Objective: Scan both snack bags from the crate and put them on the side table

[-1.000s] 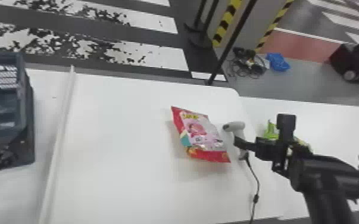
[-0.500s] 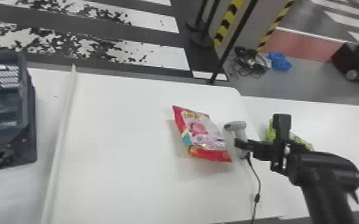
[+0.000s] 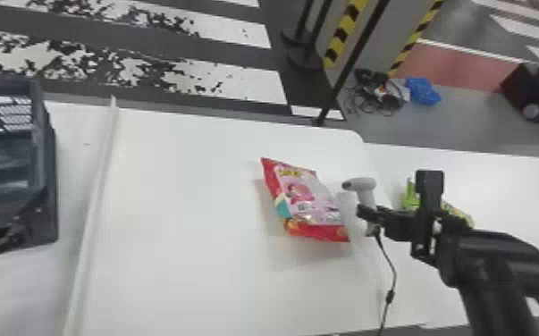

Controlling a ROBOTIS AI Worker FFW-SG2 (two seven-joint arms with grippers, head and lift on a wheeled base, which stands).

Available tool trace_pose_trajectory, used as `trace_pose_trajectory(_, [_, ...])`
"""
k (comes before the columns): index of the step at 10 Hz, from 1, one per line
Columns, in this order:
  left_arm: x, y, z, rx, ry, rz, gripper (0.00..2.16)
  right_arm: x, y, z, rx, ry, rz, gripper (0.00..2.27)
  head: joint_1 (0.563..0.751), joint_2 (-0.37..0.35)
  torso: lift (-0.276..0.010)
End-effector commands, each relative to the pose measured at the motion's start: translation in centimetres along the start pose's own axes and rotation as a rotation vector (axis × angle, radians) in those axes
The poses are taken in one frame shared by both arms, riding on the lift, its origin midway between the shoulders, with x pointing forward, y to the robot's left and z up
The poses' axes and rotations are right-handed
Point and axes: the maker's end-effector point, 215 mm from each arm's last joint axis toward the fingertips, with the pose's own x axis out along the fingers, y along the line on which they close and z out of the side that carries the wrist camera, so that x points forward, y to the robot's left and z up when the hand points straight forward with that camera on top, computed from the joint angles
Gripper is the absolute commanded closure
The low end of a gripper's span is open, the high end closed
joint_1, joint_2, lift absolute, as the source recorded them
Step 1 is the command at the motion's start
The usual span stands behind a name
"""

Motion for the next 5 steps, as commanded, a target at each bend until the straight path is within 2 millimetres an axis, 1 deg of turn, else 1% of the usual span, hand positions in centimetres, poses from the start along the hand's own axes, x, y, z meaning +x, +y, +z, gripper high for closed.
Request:
trace_pose_trajectory(1, [0.0,0.0,0.0,0.0,0.001,0.0,0.1,-2.5,1.4,0.2,-0.017,-0.019,-0.003,2.25,0.695,-0.32,-0.087])
trace_pose_trajectory(2, [0.0,0.0,0.0,0.002,0.0,-0.001,0.1,-4.4,2.5,0.3,-0.026,-0.02,0.0,2.25,0.695,-0.315,-0.087])
trace_pose_trajectory(4, [0.0,0.0,0.2,0.003,-0.002,-0.001,0.1,-8.2,5.9,-0.2,-0.043,-0.006,0.02,2.25,0.695,-0.302,-0.087])
trace_pose_trajectory(5, [0.1,0.0,0.1,0.003,-0.001,-0.003,0.1,-9.8,7.6,-0.6,-0.054,0.012,0.033,2.25,0.695,-0.287,-0.087])
